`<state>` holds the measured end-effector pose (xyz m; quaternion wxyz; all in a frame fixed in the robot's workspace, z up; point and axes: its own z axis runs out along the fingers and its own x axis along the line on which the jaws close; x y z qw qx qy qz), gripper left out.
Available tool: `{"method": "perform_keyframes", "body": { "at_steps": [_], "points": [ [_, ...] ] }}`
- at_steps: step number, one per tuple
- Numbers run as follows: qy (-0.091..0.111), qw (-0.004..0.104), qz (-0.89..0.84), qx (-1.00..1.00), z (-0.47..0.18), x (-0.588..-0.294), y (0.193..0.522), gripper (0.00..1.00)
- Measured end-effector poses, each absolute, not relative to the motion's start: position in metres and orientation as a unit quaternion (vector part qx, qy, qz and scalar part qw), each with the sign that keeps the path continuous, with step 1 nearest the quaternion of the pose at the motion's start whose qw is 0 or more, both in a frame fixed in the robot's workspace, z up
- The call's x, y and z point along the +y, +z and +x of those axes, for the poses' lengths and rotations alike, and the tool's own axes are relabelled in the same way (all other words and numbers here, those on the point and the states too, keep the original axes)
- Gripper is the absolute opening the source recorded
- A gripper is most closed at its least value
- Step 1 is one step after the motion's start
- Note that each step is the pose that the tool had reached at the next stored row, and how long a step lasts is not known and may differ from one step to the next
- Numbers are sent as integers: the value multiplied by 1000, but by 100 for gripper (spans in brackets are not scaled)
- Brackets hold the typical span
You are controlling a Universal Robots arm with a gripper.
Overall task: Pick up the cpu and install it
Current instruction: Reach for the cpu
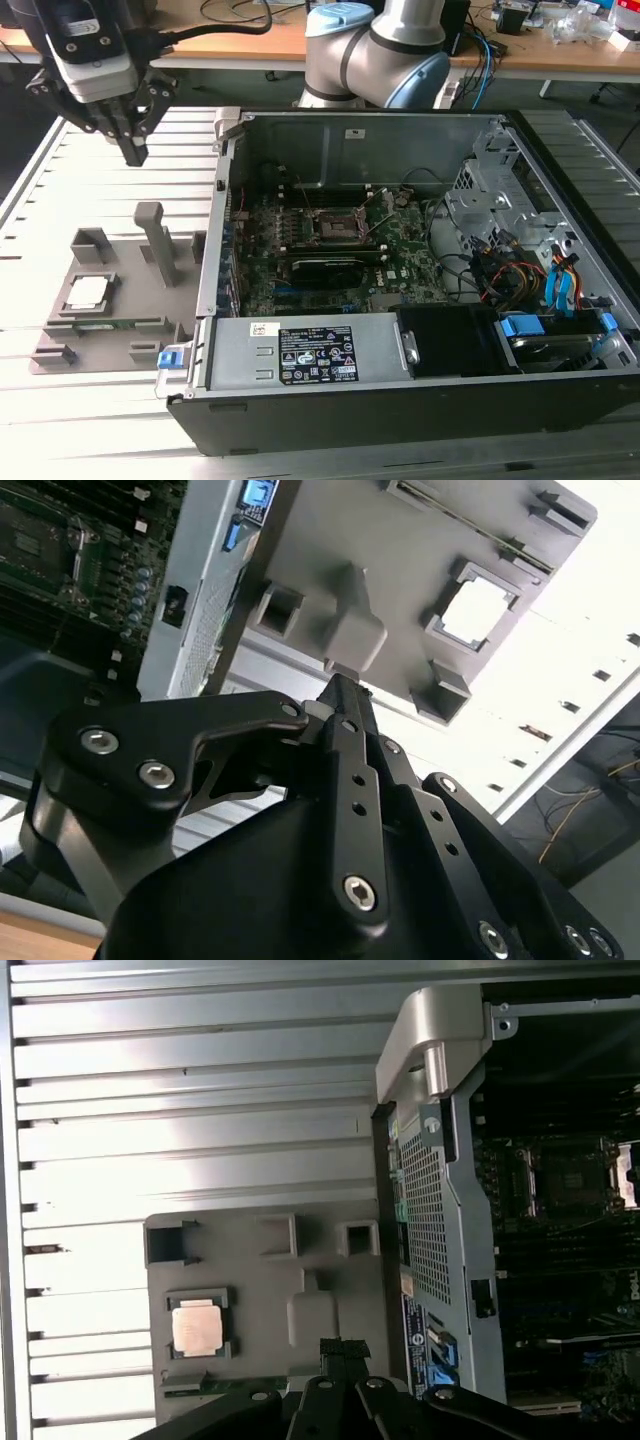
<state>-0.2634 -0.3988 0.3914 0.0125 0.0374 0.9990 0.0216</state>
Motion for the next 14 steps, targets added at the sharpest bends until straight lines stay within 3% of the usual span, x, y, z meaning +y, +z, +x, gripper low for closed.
{"method": "perform_keyframes", "body": {
  "at_steps": [14],
  "points": [
    [22,13,37,999,-308,-408,390,11]
  ]
}}
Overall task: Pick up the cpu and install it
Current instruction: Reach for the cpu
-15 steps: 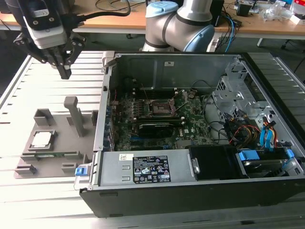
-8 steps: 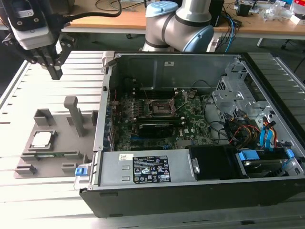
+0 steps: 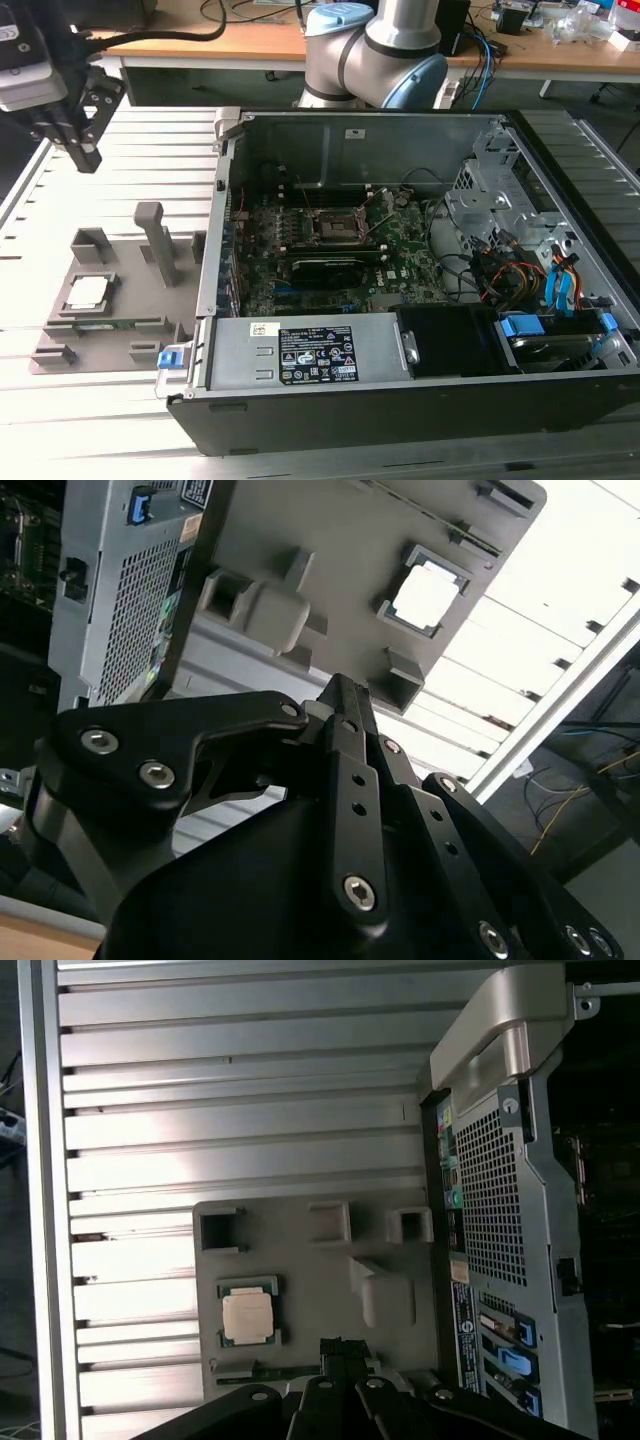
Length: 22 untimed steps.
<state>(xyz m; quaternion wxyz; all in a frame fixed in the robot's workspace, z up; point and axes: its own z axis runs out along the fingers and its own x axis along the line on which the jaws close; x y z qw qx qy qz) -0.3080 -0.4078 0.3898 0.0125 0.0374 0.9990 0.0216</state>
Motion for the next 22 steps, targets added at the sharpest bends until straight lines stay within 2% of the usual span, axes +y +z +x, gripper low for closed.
{"method": "perform_keyframes", "body": {
  "at_steps": [14,22],
  "points": [
    [22,13,37,999,-358,-419,387,11],
    [22,12,37,999,-361,-419,386,11]
  ]
}}
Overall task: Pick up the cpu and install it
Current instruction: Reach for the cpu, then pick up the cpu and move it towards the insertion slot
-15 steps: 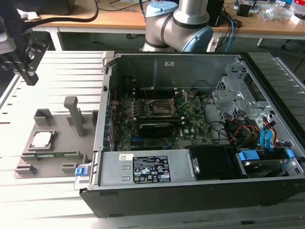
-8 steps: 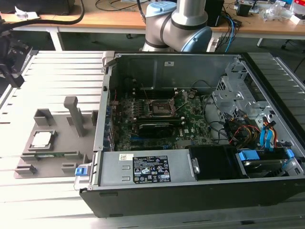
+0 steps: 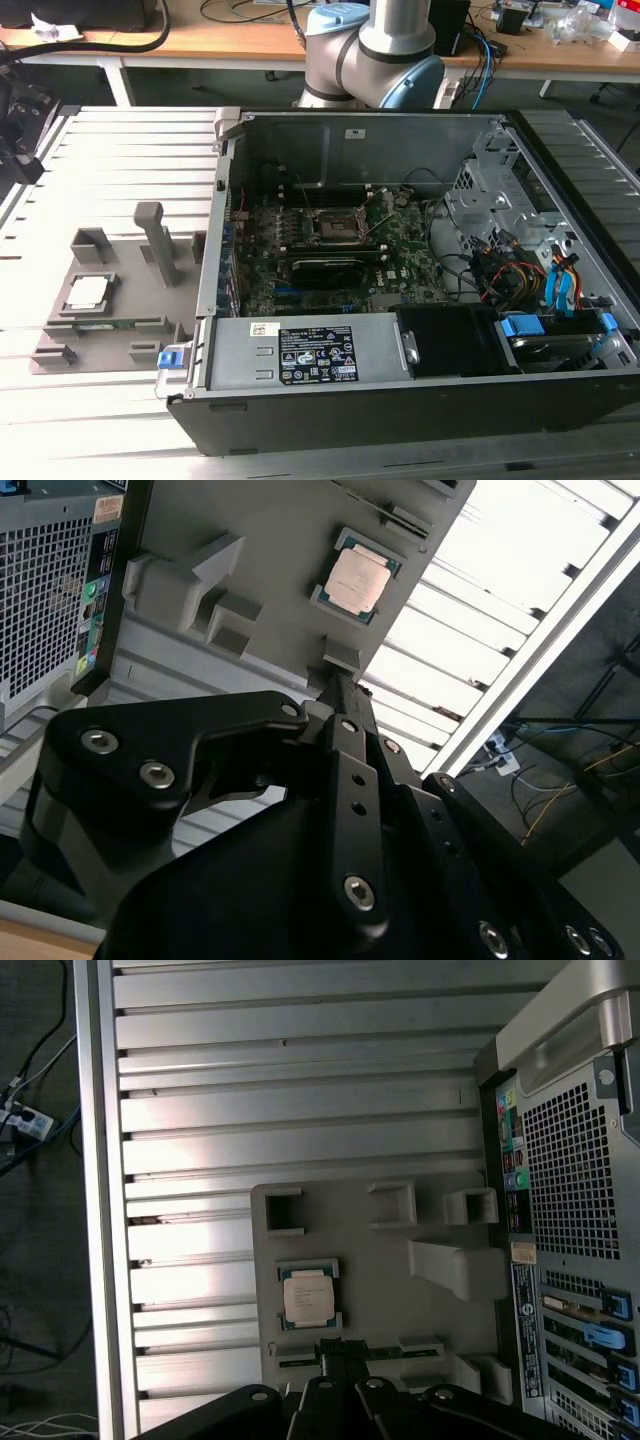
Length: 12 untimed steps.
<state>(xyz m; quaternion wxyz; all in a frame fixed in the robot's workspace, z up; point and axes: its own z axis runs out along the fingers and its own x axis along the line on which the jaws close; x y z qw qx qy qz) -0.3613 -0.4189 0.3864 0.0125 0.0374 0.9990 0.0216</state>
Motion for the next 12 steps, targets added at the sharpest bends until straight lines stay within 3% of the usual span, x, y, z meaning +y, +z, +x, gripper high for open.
{"method": "perform_keyframes", "body": {
  "at_steps": [8,12],
  "points": [
    [22,12,37,999,-361,-419,386,11],
    [22,13,37,999,-362,-419,386,30]
  ]
}}
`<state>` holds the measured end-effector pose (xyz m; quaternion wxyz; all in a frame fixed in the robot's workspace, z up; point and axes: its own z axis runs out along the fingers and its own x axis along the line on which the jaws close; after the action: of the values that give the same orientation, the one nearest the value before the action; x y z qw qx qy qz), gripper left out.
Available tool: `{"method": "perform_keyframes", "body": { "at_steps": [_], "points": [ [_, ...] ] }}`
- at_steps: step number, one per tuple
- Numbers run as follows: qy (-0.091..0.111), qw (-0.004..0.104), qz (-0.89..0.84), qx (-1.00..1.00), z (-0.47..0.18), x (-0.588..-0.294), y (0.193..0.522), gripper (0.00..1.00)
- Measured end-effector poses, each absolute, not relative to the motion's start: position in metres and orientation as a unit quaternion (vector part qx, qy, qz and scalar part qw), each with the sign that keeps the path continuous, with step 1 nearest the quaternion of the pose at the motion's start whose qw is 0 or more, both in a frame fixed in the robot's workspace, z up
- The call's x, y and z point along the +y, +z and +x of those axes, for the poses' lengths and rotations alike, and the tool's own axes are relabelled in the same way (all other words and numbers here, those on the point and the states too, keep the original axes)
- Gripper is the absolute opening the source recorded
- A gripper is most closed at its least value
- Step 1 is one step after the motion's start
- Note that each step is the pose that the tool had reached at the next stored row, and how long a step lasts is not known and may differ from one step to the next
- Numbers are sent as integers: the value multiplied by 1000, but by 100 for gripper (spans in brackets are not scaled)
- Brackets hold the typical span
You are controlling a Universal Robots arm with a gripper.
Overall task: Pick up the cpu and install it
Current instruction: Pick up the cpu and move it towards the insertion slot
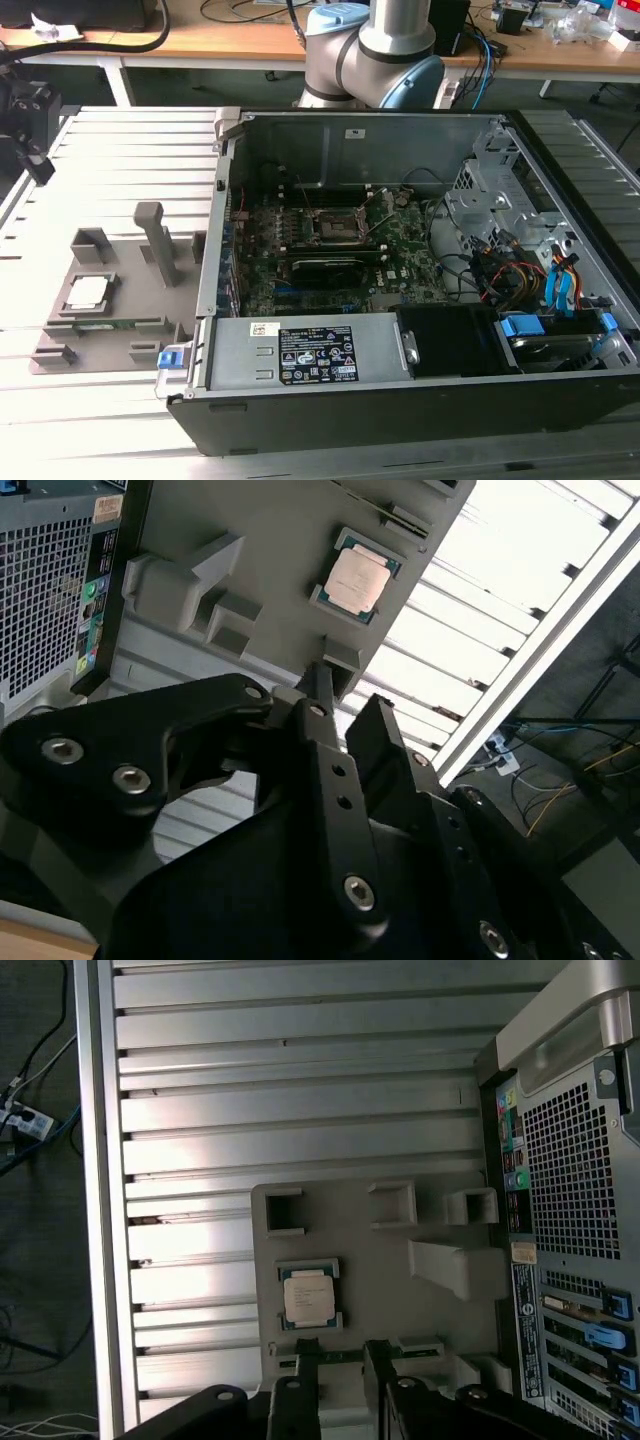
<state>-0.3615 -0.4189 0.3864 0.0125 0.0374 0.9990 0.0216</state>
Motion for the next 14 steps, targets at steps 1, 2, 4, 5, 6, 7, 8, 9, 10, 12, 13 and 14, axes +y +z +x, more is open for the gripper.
{"method": "perform_keyframes", "body": {
  "at_steps": [1,2,4,5,6,7,8,9,10,12,13,14],
  "points": [
    [22,12,37,999,-362,-419,386,42],
    [22,12,37,999,-362,-419,386,48],
    [18,12,34,999,-362,-419,386,60],
    [12,13,29,999,-362,-419,386,60],
    [5,13,24,1000,-362,-419,386,60],
    [-1,13,7,1000,-362,-419,386,60],
    [-1,13,0,1000,-362,-419,386,60],
    [-1,13,-2,1000,-362,-419,386,60],
    [-1,13,-3,1000,-362,-419,385,60],
    [-1,13,-3,1000,-362,-419,381,60],
    [-1,13,-3,1000,-362,-419,380,60],
    [-1,13,-2,1000,-362,-419,380,60]
  ]
}}
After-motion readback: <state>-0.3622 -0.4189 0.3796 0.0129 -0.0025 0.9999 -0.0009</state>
